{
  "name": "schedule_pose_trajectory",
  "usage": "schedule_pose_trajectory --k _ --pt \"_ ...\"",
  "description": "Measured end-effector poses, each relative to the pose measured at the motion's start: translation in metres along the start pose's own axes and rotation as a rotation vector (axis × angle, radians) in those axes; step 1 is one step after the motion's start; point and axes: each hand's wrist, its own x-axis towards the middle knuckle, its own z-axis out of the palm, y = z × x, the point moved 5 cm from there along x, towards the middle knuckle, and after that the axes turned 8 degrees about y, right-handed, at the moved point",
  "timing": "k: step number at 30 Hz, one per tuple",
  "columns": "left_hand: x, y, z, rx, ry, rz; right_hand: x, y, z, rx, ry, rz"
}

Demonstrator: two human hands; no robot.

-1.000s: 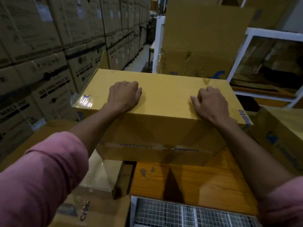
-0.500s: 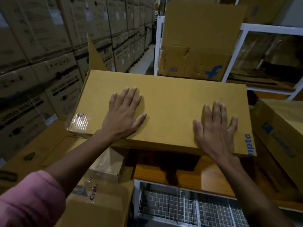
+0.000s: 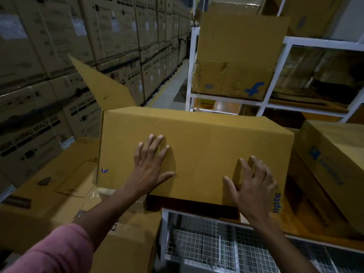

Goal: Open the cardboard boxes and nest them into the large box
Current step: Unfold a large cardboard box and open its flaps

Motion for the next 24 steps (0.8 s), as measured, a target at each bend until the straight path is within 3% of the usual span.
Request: schedule_pose_trajectory --k 4,8,10,14,24 --pt "-0.006 0.007 0.011 0.046 -0.066 0.090 -0.015 0.007 0.013 0.065 -0.054 0.028" --pt "-0.011 0.009 0.021 0.082 -0.116 0.108 -0.029 0.002 0.016 0.094 0.004 -0.042" --pt "-0.015 0.009 0.035 0.081 -0.230 0.107 -0.028 -0.004 0.017 0.105 0.011 -0.077" --pt "-0.027 0.001 0.058 0.097 -0.424 0.080 -0.019 -0.015 0.038 0.176 -0.201 -0.072" --pt "-0.007 -0.027 0.078 0.028 -0.457 0.077 0.015 -0.032 0.089 0.082 -0.384 -0.107"
